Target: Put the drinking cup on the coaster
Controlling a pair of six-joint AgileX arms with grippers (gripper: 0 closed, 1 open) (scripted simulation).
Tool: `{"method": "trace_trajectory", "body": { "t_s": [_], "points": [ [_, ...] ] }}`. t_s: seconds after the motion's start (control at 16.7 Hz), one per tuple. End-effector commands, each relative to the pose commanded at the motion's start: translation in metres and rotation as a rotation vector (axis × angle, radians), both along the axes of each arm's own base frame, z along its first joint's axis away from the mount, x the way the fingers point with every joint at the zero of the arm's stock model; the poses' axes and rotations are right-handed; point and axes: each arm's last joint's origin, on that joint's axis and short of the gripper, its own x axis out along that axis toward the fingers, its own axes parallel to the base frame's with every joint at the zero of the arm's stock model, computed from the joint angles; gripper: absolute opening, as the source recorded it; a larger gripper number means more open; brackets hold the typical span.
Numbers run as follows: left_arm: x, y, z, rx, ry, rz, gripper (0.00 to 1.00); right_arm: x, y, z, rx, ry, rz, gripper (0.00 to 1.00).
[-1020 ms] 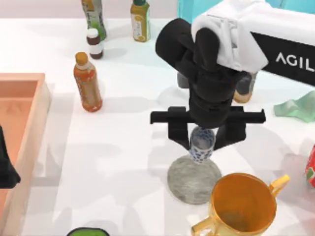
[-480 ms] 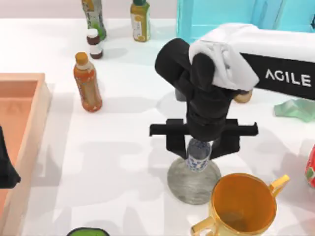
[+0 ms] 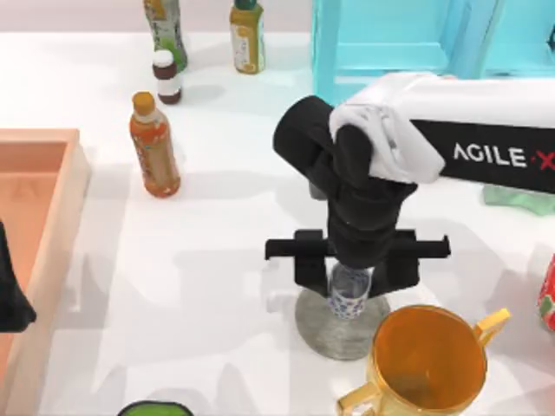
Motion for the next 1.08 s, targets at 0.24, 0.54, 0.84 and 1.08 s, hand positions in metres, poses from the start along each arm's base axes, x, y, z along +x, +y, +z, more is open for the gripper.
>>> {"method": "trace_trajectory", "body": {
  "t_s": [0.24, 0.54, 0.84, 1.08],
  "points": [
    [0.0, 0.0, 0.0, 0.0, 0.0, 0.0, 1.0, 0.0, 0.0, 0.0, 0.0, 0.0, 0.0, 0.38],
    [0.0, 0.0, 0.0, 0.0, 0.0, 0.0, 1.0, 0.0, 0.0, 0.0, 0.0, 0.0, 0.0, 0.75],
    [0.0, 0.0, 0.0, 0.0, 0.0, 0.0, 1.0, 0.0, 0.0, 0.0, 0.0, 0.0, 0.0, 1.0],
    [0.0, 0.0, 0.0, 0.0, 0.0, 0.0, 1.0, 0.0, 0.0, 0.0, 0.0, 0.0, 0.0, 1.0]
  ]
}}
